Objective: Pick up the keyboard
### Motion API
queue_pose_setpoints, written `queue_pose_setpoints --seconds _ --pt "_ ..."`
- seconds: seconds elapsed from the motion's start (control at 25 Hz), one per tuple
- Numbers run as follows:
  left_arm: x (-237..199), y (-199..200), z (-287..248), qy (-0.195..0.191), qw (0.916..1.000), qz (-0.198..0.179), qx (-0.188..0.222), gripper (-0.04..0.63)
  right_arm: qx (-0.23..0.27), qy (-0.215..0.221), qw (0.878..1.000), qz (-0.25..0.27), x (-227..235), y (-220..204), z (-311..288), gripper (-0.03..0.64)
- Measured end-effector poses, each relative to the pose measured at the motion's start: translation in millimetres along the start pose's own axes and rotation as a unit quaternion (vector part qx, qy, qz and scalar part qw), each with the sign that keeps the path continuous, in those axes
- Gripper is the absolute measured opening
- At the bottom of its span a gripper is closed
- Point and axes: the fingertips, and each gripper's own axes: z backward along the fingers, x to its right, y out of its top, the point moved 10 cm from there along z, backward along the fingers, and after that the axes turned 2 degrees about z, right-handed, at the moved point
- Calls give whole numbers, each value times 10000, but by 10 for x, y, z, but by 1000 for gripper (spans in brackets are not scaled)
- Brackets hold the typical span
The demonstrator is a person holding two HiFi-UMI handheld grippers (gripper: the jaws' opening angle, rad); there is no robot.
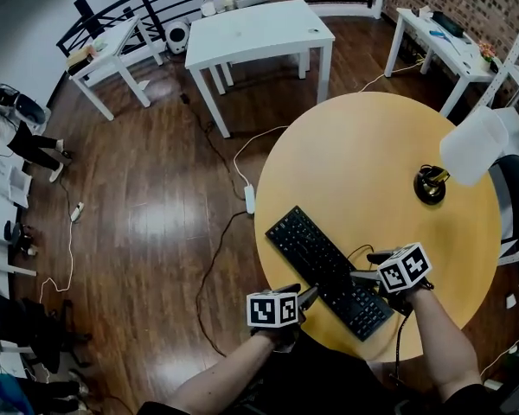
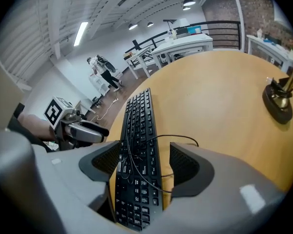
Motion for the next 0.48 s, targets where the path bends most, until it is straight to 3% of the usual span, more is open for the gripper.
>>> queue_pose_setpoints --seconds 0.16,0.48 --pt "-161 -43 -164 -133 9990 398 -139 348 -176 28 9998 -72 44 17 -134 324" --pt "-218 5 -356 -19 9989 338 -326 348 -446 77 9984 -325 215 34 -385 322"
